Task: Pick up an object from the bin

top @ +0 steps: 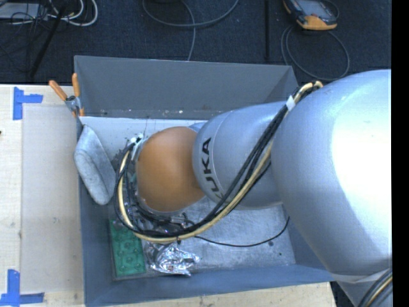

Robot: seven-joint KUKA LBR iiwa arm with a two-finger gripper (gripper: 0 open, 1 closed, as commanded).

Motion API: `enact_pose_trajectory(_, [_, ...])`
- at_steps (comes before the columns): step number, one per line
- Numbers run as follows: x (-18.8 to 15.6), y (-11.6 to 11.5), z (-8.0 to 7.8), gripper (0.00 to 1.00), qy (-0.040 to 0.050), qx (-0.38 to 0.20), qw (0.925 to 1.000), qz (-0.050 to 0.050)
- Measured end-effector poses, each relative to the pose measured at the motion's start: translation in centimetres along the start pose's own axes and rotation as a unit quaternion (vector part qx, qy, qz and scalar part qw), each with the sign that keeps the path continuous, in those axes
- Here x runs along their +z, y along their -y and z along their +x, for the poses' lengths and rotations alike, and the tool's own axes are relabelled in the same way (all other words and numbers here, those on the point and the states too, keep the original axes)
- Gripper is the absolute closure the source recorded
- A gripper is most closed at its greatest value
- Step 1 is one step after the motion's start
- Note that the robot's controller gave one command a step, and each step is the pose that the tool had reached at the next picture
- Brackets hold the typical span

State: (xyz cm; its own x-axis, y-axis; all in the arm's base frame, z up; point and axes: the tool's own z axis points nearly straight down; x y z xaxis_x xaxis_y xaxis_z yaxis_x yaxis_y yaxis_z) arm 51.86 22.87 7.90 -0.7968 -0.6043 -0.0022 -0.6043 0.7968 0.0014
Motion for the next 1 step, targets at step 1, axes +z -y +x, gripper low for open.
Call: enact_pose_trajectory(1, [0.40,0.00,0.11,0.00,0.0019,0.001,1.0000,0.001])
